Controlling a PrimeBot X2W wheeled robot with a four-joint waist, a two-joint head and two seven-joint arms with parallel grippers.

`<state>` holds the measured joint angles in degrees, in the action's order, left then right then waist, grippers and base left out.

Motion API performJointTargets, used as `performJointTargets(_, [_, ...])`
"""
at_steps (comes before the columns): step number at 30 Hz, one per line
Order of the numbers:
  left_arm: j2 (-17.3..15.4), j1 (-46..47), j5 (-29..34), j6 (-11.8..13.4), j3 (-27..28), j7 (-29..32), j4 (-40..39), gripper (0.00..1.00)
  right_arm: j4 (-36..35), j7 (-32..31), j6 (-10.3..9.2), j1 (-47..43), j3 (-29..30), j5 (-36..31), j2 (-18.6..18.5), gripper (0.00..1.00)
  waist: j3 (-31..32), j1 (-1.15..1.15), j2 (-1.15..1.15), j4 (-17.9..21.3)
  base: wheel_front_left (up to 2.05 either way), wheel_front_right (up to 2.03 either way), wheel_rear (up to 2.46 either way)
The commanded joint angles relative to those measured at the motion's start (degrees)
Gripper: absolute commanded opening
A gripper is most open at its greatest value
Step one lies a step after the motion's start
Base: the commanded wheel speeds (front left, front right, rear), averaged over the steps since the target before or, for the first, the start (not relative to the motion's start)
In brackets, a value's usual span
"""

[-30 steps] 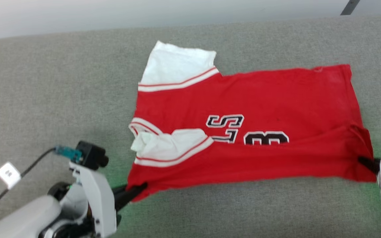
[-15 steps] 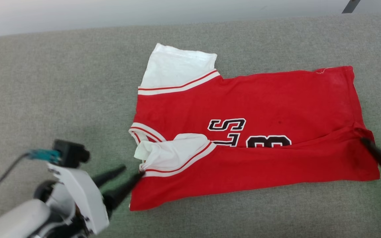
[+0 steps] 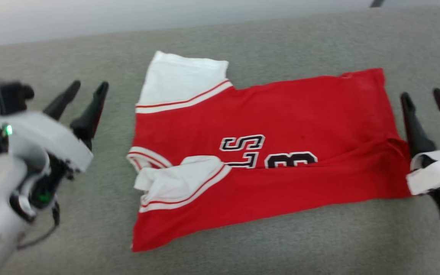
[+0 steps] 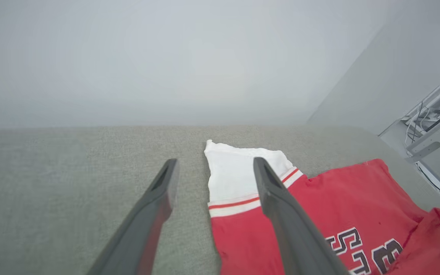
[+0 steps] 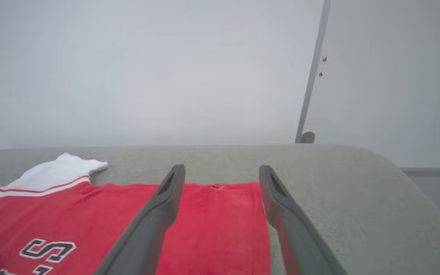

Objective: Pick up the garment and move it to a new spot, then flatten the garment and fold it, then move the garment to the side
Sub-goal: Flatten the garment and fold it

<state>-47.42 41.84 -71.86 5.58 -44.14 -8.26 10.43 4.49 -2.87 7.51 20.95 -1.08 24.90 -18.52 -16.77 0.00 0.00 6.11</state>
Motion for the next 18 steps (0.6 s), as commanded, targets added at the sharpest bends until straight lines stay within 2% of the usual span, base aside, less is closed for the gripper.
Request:
performJointTargets(1, [0.4,2.2,0.5,-1.2,-0.4,1.4,2.2,1.0,-0.4,2.0,-0.04,0.2,-0.3,-0.7,1.3,1.0,-1.0,0.0,0.0,2.8,0.0,0.0,0.0])
performJointTargets(9, [2.4,16.3,3.6,-7.9,-3.6,13.0,19.1,1.0,-3.2,7.6,-0.04,-1.7,-1.8,-2.4,6.8,1.0,-4.6,0.0,0.0,11.5,0.0,0.0,0.0])
performJointTargets(14, [2.1,22.2,2.6,-10.6,-5.9,24.5,28.8,1.0,-4.0,8.7,-0.04,-2.7,-3.6,-1.8,9.1,1.0,-6.6,0.0,0.0,17.2,0.0,0.0,0.0])
performJointTargets(18, [2.3,25.9,1.1,-11.7,-7.1,33.8,34.2,1.0,-4.1,9.6,-0.04,-4.1,-3.8,-1.0,9.9,1.0,-8.0,0.0,0.0,19.8,0.0,0.0,0.0])
